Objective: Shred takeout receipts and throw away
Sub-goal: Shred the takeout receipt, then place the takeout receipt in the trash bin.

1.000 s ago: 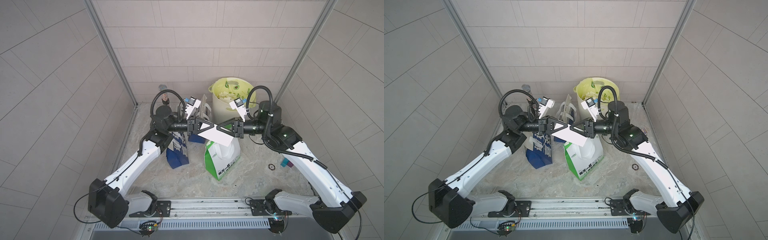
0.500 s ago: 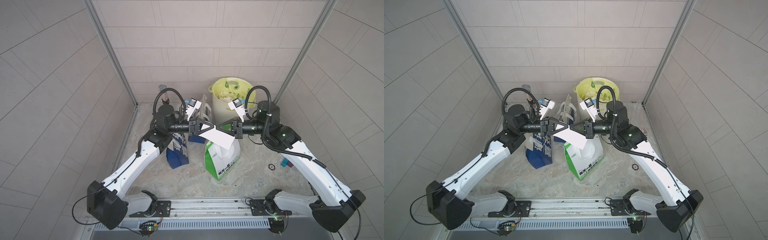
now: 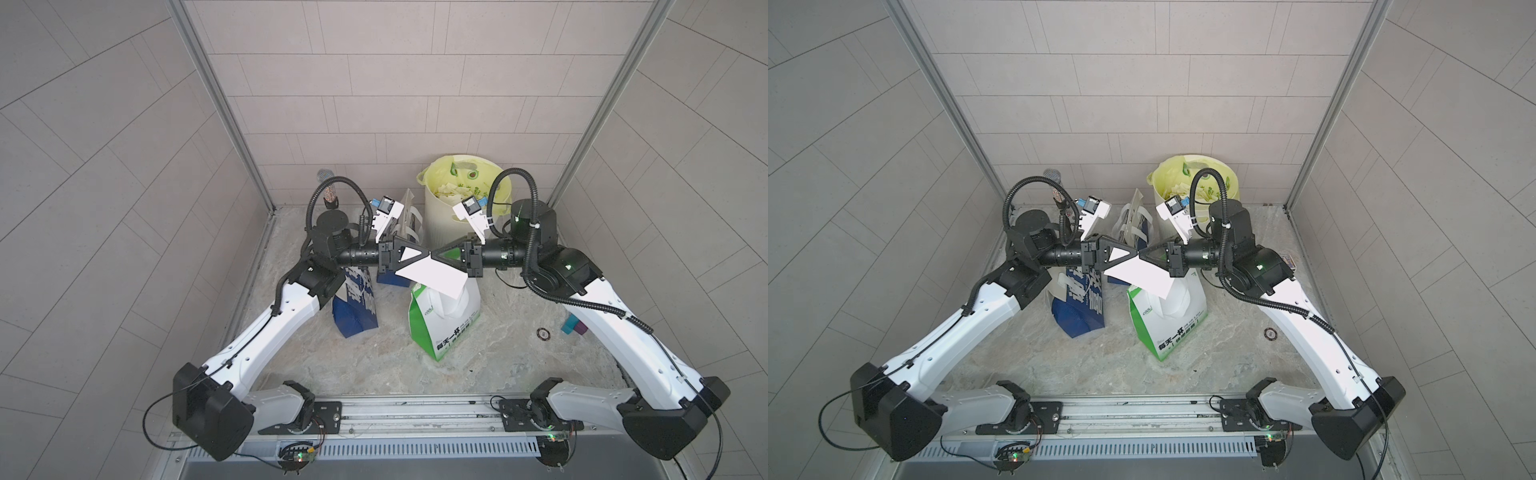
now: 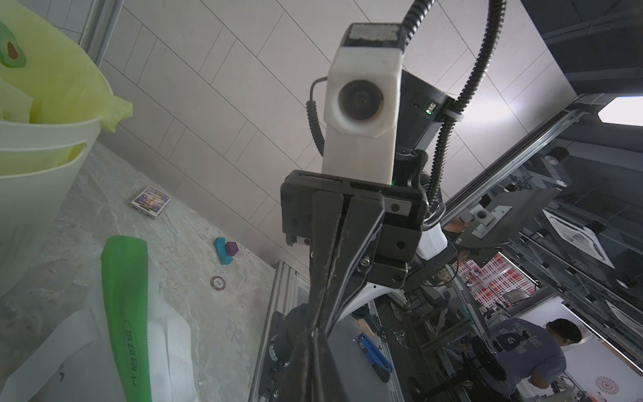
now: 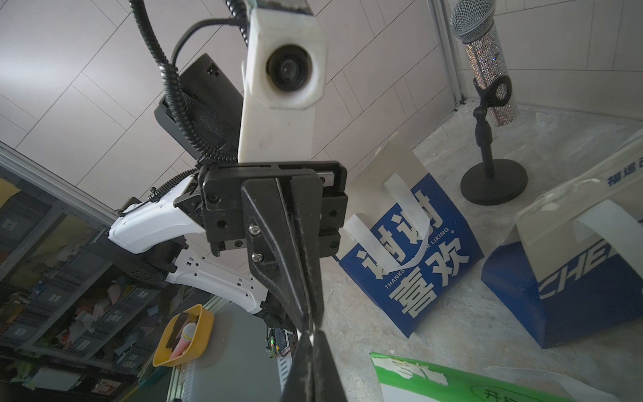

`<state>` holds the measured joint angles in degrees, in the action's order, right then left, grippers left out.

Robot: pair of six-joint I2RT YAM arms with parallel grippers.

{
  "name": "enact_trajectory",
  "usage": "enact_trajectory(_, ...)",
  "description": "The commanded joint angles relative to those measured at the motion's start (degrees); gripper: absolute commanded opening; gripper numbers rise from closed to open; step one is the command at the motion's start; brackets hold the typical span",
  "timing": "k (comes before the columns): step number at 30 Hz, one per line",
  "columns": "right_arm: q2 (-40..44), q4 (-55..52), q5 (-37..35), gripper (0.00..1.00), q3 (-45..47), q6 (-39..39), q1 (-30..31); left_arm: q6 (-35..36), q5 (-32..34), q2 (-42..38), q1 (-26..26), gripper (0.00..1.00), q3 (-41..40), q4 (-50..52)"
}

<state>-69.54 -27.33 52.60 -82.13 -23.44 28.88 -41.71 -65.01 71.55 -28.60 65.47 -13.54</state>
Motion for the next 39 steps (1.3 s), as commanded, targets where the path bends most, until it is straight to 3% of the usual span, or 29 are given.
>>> enact_trajectory(1, 0.0, -7.9, -7.9, 0.0, -3.8, 9.3, 1.6, -1.5, 3.4, -1.1, -0.4, 0.0, 1.1, -2.4)
enact_trajectory(6, 2.7, -11.1, -21.1, 0.0, -5.4, 19.7, 5.5, -1.3, 17.7, -1.5, -0.5, 0.0, 2.1, 7.4)
enact_trajectory(10, 6.1, -9.0, -25.7, 0.0, -4.9, 26.0, 9.3, -3.6, 25.2, -1.3, -0.7, 0.0, 2.6, 11.3)
enact_trajectory(17, 11.4, 2.0, -22.3, 0.0, -1.9, 22.2, 9.8, -1.0, 35.4, -0.8, -1.0, 0.0, 4.6, 20.3)
enact_trajectory(21, 13.1, 6.0, -28.7, 0.0, -0.2, 21.3, 9.5, 1.8, 39.2, 0.3, -1.0, 0.0, 6.8, 21.4)
enact_trajectory(26, 13.4, 9.3, -45.2, 0.0, 2.8, 23.4, 7.9, 3.9, 40.1, 7.8, -1.8, 0.01, 16.1, 17.8)
enact_trajectory(28, 13.4, 9.5, -49.5, 0.0, 3.3, 23.0, 7.0, 5.5, 43.0, 12.5, -2.9, 0.1, 21.0, 16.6)
enact_trajectory(29, 13.4, 9.1, -51.0, 0.0, 3.4, 22.5, 6.3, 5.9, 44.6, 14.6, -3.4, 0.09, 23.2, 16.1)
enact_trajectory(32, 13.9, 7.4, -52.8, 0.0, 3.5, 20.8, 3.4, 7.3, 49.8, 21.4, -4.9, 0.0, 29.9, 14.0)
enact_trajectory(39, 16.3, 6.1, -52.7, 0.0, 5.5, 18.0, 2.0, 9.4, 56.4, 37.3, -5.7, 0.0, 46.4, 10.6)
